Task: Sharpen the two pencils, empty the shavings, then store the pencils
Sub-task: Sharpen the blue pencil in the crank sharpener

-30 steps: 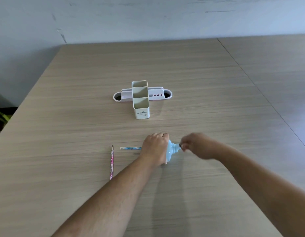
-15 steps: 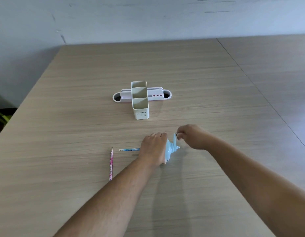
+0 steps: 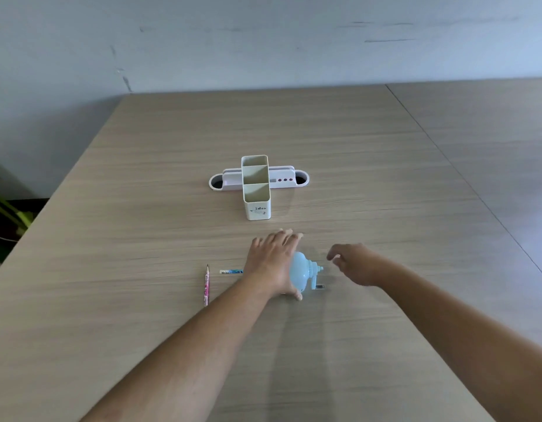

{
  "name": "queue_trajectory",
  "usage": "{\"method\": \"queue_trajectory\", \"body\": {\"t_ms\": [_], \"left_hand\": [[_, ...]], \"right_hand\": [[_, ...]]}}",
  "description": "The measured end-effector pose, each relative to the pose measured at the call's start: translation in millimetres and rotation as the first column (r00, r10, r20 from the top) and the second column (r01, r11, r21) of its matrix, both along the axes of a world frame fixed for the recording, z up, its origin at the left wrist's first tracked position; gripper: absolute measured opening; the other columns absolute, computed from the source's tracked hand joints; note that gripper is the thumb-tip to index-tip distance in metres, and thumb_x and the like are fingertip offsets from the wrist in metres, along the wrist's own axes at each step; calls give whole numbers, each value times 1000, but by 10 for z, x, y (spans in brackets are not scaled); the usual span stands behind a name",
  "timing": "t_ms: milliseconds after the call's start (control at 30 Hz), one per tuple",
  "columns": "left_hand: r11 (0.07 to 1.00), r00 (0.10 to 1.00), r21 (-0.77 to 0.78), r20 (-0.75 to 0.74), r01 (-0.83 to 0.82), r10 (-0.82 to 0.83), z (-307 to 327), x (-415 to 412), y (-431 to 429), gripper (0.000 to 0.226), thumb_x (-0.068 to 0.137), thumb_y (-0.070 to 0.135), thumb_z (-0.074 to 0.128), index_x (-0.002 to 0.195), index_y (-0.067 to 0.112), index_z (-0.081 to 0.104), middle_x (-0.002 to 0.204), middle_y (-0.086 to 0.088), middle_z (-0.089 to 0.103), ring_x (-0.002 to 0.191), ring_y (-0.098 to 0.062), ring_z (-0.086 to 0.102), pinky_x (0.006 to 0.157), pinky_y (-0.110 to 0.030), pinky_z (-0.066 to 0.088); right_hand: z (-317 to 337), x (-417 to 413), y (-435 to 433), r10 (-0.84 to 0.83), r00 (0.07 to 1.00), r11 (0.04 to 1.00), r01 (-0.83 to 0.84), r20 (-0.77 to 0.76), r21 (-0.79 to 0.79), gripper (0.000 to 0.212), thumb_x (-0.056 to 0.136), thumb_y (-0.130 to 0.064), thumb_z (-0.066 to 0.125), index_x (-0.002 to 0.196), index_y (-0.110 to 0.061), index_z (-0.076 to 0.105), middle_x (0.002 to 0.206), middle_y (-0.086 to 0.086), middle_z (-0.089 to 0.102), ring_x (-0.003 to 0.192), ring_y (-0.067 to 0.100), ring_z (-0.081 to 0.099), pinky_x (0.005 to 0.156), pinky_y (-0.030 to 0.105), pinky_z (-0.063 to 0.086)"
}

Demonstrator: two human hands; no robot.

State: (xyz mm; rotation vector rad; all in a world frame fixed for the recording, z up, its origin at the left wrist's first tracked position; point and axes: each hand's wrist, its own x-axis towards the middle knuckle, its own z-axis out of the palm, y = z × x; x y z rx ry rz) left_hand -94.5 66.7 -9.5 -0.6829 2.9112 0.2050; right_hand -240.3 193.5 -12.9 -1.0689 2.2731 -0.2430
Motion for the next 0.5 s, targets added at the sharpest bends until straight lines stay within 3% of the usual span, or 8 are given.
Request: {"method": "queue_trajectory", "body": {"t_ms": [133, 267, 333, 500], "left_hand": [[997, 995, 13, 68, -75, 74, 143, 208, -253, 90, 59, 45, 85, 136, 25, 41, 141, 4, 46, 132, -19, 43, 105, -36, 34], [992, 990, 13, 67, -127, 126, 89, 394, -318, 42, 76, 36, 75, 113, 20, 63, 117, -2, 66, 112, -25, 59, 92, -34, 44], [995, 994, -30, 44, -96, 97, 22, 431, -269, 33, 81, 36, 70, 107, 18, 65, 111, -4, 68, 109, -26, 59, 89, -35, 44], [989, 999, -144, -3, -34, 34, -98, 436, -235, 14, 88, 17, 58, 98, 12, 67, 105, -8, 67, 106, -29, 58, 82, -35, 42]], "right_hand": [[306, 182, -255, 76, 996, 986, -82, -42, -144, 28, 94, -27, 48, 120, -18, 54, 106, 6, 62, 96, 21, 54, 87, 33, 44], [294, 532, -398, 242, 969, 960, -247, -55, -133, 64, 79, -39, 68, 135, -22, 41, 133, 1, 52, 124, 22, 46, 104, 37, 39], [207, 636, -427, 284, 950, 950, -297, -130, -99, 76, 73, -37, 74, 138, -21, 38, 138, 2, 48, 128, 23, 43, 105, 37, 38], [88, 708, -463, 267, 937, 946, -299, -224, -124, 74, 72, -31, 75, 137, -20, 41, 135, 2, 52, 126, 22, 45, 103, 34, 39]]}}
